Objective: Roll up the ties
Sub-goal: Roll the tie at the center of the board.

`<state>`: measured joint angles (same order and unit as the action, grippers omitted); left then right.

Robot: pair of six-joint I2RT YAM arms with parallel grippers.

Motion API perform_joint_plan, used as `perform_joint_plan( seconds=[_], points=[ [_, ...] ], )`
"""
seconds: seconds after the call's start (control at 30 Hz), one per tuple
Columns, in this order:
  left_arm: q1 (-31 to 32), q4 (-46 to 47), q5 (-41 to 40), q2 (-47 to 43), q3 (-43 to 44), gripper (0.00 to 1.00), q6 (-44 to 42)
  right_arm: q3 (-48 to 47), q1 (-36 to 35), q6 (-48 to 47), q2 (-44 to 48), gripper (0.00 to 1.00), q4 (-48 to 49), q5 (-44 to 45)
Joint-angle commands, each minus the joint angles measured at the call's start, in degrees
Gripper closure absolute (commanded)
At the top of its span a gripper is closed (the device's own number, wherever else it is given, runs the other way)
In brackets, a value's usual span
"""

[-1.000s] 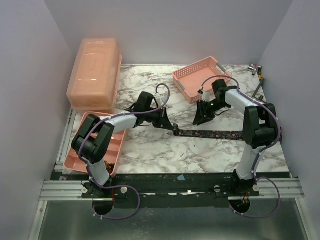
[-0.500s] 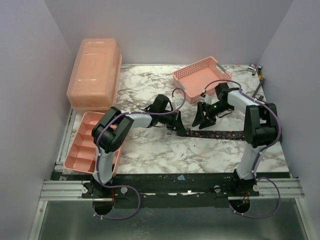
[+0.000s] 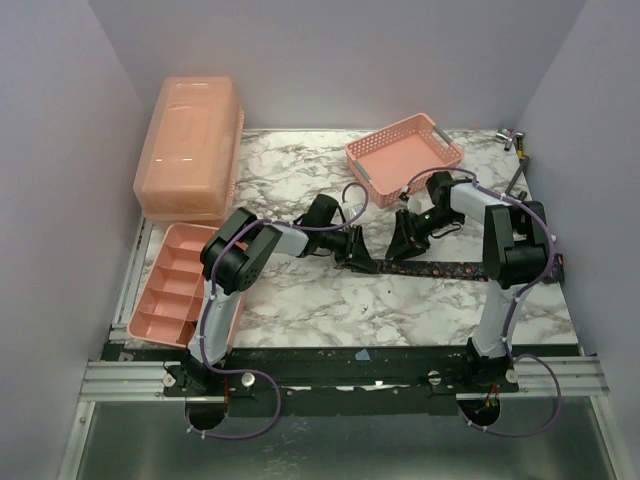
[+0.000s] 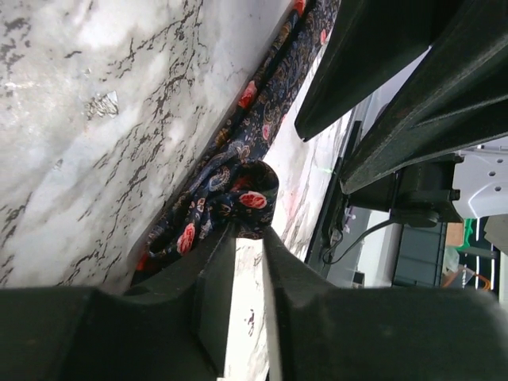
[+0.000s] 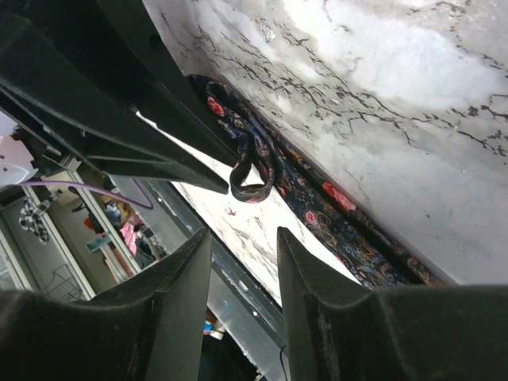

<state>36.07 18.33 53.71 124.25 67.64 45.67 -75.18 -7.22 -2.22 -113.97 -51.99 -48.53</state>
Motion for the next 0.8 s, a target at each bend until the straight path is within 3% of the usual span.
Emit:
perform_joint_plan(
  seconds=[0.0,0.33,0.43,0.53,0.6,0.77],
  points=[
    [-0.39,4.07,1.64,1.5,-0.09,0.79,2.32,0.82,-1.67,1.34,-1.34,0.59,1.98,1.04],
    [-0.39,6.21,1.88,1.45,-0.14,0.88,3.44,0.21,-3.92,2.09,-4.22,0.59,5.2,3.35],
    [-0.3,7.41,2.07,0.37,-0.49,0.87,2.81,0.56,-4.03,1.72,-4.34,0.75,5.85,6.6],
    [-0.39,6.57,1.09,-5.1,-2.81,0.61,-2.95,0.22,-4.03,-0.6,-4.14,0.94,5.15,9.81],
    [-0.33,4.75,-0.77,-10.58,-5.51,0.43,-10.69,-0.39,-4.02,-3.1,-4.04,0.99,4.17,10.31],
    [0.58,1.87,-8.23,-22.24,-13.79,0.27,-33.22,-2.93,-4.03,-10.77,-5.13,0.99,-0.79,9.77]
  ],
)
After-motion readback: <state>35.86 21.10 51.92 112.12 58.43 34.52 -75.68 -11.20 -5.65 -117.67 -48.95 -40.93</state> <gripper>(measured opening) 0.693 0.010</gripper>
